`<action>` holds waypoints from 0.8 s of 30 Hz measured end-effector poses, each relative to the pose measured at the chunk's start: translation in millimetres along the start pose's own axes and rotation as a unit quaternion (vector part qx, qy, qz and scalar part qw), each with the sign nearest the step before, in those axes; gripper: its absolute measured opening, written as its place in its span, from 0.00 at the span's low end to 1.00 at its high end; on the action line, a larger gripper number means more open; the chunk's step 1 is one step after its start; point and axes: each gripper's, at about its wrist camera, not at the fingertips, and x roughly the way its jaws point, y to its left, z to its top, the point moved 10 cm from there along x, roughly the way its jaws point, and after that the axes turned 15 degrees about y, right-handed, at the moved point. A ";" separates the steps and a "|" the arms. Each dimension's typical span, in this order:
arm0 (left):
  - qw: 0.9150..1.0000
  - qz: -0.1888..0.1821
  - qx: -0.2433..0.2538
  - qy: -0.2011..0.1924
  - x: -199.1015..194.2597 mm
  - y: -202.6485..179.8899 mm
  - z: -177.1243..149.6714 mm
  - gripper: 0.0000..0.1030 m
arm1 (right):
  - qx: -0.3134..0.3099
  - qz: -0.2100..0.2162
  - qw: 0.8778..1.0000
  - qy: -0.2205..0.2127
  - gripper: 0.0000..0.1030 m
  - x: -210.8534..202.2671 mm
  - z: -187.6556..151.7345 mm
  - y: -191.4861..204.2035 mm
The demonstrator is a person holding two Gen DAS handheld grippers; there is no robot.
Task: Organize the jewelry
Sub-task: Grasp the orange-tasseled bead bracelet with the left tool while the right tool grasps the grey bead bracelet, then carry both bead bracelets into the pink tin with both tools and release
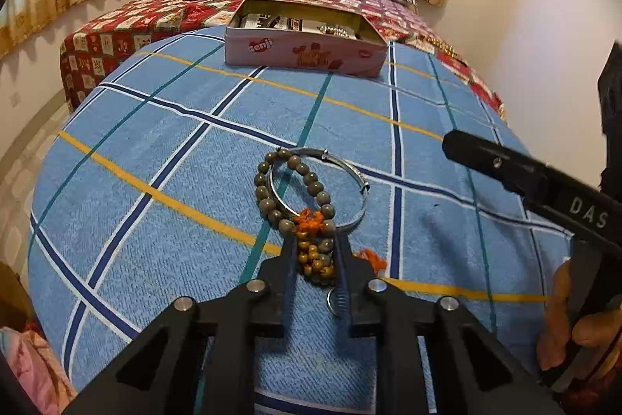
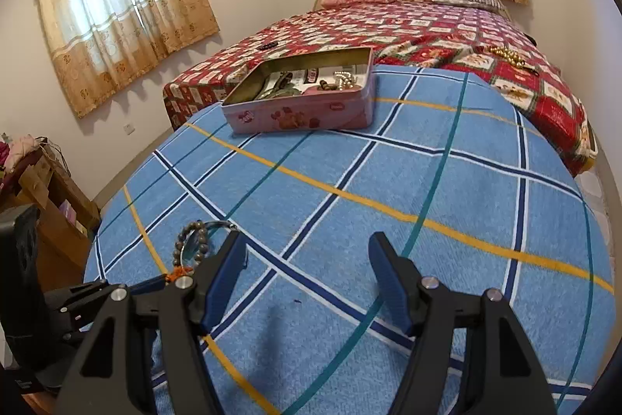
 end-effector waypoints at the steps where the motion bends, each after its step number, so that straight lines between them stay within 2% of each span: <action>1: 1.000 -0.005 0.000 -0.006 -3.3 -0.5 1.3 0.13 | 0.002 0.001 1.000 -0.001 0.67 -0.5 -0.3 -0.7; 2: 1.000 -0.014 0.002 -0.013 -8.5 -2.1 2.4 0.09 | 0.003 0.001 1.000 -0.001 0.67 -0.8 -0.4 -1.2; 4: 0.999 -0.022 0.005 -0.026 -19.3 -3.1 4.6 0.09 | 0.003 0.002 1.000 -0.001 0.67 -1.2 -0.9 -1.8; 9: 0.999 -0.010 0.009 -0.041 -28.5 1.8 11.3 0.09 | 0.008 0.005 1.000 0.001 0.67 -0.3 -1.8 -2.2; 15: 0.997 -0.014 -0.016 -0.071 -50.7 19.0 17.3 0.09 | 0.002 0.012 1.000 0.000 0.67 -2.3 -1.3 1.1; 20: 0.994 0.001 -0.025 -0.102 -73.2 30.4 27.3 0.09 | -0.018 0.034 0.999 0.010 0.66 3.1 -1.4 23.1; 24: 0.994 0.007 -0.032 -0.107 -76.7 36.3 31.3 0.09 | -0.051 0.055 0.997 0.031 0.58 14.9 -2.8 52.9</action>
